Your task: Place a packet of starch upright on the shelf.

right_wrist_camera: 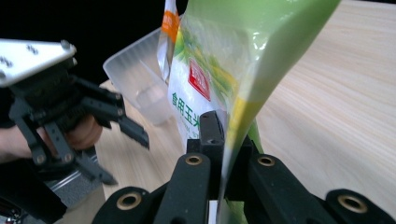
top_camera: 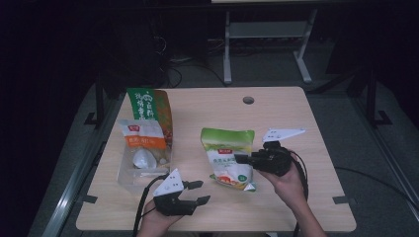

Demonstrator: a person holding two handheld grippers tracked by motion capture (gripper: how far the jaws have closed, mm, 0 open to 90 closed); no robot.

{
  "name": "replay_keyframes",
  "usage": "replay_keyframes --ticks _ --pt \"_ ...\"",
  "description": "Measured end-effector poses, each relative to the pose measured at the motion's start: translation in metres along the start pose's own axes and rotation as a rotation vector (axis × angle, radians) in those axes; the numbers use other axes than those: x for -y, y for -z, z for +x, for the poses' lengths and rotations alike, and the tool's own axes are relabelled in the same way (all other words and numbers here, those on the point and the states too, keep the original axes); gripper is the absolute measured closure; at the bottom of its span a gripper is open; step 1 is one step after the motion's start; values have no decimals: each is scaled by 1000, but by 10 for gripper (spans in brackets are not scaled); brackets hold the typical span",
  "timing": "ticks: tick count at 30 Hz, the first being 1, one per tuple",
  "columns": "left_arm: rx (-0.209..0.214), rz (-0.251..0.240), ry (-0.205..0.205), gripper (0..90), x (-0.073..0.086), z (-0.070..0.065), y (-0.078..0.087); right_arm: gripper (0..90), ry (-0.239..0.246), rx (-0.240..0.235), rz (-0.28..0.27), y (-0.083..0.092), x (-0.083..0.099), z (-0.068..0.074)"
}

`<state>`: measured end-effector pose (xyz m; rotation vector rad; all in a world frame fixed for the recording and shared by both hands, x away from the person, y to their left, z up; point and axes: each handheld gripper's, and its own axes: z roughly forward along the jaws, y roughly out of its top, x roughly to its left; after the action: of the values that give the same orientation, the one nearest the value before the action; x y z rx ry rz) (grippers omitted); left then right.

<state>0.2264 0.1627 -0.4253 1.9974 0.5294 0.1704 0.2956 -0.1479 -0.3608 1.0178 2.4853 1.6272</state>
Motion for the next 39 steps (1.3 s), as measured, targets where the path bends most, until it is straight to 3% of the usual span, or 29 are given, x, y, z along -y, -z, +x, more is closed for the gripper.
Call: replay_keyframes --ticks 13,20,25,39 --pt "30 -16 -25 389 5 -5 0 890 14 -32 11 -20 -35 7" --pt "26 -21 -39 364 5 -8 1 890 29 -56 9 -34 -54 14" --pt "30 3 -69 365 6 -10 1 891 50 -75 20 -46 -67 22" --pt "43 -7 -71 343 6 -14 0 891 97 -155 38 -82 -96 44"
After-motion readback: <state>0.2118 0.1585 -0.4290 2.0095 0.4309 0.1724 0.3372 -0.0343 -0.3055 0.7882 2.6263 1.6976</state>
